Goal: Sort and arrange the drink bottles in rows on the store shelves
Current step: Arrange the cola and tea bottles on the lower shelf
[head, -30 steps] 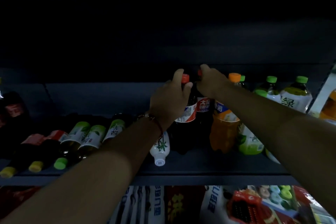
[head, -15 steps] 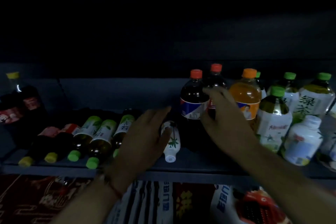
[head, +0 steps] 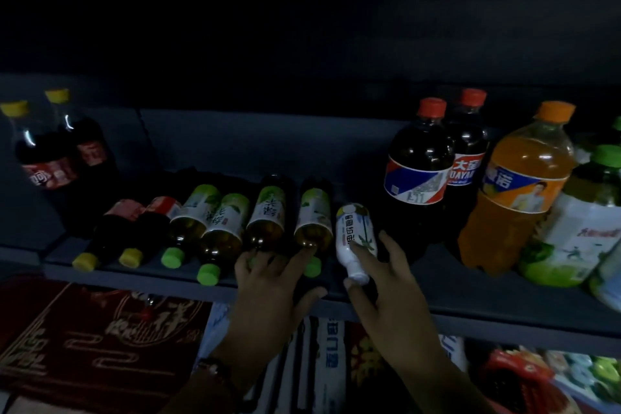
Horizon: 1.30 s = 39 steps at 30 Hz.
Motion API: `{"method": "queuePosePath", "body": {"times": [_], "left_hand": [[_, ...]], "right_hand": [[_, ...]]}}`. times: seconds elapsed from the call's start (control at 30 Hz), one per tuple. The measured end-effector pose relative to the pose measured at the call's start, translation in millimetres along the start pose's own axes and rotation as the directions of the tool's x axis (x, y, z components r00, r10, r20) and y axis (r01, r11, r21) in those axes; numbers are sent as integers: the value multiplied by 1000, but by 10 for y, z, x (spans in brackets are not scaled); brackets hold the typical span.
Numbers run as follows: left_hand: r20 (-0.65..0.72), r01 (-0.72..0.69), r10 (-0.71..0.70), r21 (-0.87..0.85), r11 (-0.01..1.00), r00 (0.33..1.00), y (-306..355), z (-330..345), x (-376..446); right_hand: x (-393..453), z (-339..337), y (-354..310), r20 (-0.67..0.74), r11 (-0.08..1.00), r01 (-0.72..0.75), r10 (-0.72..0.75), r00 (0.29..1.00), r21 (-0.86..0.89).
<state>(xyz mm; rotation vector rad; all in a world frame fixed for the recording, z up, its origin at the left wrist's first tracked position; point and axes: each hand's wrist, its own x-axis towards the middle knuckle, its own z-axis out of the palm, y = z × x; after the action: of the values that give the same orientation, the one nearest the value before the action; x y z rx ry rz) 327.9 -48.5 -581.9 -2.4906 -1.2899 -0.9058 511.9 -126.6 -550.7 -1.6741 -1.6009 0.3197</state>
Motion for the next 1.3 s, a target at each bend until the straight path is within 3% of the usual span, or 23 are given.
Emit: {"method": "queuePosePath", "body": {"times": [0.13,0.33,0.67,0.87,1.1,1.3], "left_hand": [[-65,-7,7,0,1000,998,57,54,100],[-36,27,-29,-34,999,999,42,71,146],[-103,38,-49,-100,994,994,31,18,127],[-145,13,-37,-166,986,989,64,-236,29],[-272,-48,-31,-279,959,962,258,-839,-36],[-263,-29,-61,-325,945,963,394,-1012,262]], "right_hand": [[32,107,35,-82,999,5,-9,997,-42],[79,169,40,-122,992,-23,8,993,-127],[24,-348,-223,-123,992,-9,-7,992,-128],[428,-613,-496,-2,995,52,-52,999,-83],[663,-443,-436,0,992,46,-47,999,-114],[541,-378,-271,60,999,29,-32,998,40]]}}
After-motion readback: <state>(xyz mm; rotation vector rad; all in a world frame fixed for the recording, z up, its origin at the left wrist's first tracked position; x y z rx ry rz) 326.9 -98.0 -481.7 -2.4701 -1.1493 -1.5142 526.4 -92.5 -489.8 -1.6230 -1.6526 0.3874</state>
